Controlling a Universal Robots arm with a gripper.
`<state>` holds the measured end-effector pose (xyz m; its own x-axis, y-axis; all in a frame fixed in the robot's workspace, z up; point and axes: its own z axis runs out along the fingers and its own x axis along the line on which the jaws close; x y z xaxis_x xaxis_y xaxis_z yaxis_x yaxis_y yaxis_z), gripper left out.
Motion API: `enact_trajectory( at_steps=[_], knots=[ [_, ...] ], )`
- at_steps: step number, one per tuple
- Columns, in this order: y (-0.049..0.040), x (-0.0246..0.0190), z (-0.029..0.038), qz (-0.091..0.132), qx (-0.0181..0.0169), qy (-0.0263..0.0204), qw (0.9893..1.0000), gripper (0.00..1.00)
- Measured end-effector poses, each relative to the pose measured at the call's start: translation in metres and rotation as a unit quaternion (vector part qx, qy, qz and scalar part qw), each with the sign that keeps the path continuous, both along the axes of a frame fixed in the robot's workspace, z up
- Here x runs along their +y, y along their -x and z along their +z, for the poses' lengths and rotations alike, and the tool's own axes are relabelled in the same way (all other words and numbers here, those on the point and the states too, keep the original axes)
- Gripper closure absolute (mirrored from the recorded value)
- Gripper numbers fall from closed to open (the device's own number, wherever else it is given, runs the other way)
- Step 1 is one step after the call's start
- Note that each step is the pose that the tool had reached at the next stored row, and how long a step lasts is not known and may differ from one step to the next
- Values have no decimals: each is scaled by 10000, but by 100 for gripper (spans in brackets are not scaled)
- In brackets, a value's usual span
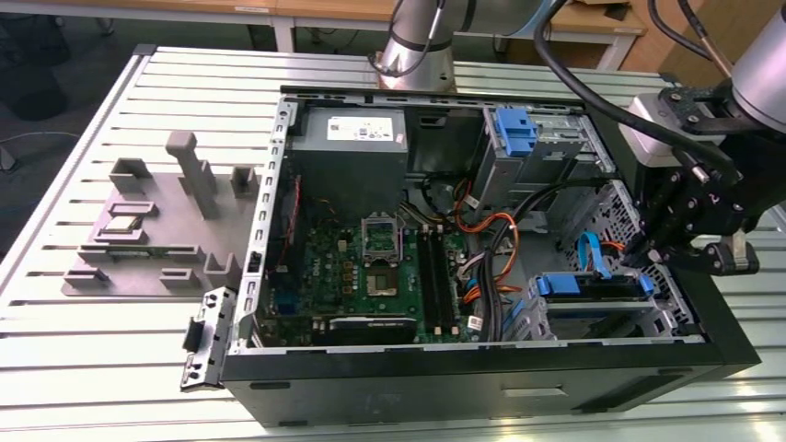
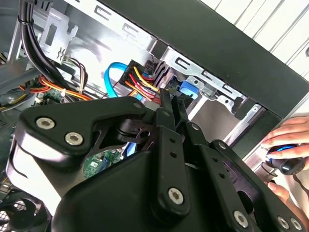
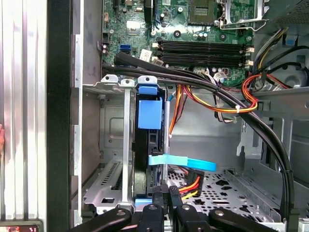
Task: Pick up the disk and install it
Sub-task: 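Insert the second disk wire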
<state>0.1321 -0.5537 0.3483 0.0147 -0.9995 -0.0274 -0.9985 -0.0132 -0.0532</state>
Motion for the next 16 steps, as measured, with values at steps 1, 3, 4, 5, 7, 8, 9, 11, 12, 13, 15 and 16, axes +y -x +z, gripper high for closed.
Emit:
enact_trajectory(
  at_steps=[1, 3, 4, 5, 7, 8, 9, 11, 12, 13, 15, 16],
  knots=[
    [0, -3, 0, 0, 0, 1, 10000, 83],
    [0, -3, 0, 0, 0, 1, 10000, 83],
    [0, -4, -1, 0, 0, 1, 10000, 83],
    [0, -4, 0, 0, 0, 1, 10000, 83],
    [5, -5, -1, 0, 0, 1, 10000, 83],
    [10, -5, -2, -1, -1, 0, 10000, 83],
    [13, -5, -2, 0, -1, 0, 10000, 83],
    [15, -7, -6, 0, -2, 1, 10000, 83],
    [15, -7, -8, 0, -1, 1, 10000, 83],
    [15, -7, -8, 0, -1, 1, 10000, 83],
    [15, -7, -9, 0, -1, 1, 10000, 83],
    [18, -9, -14, 0, -2, 1, 10000, 83]
  ],
)
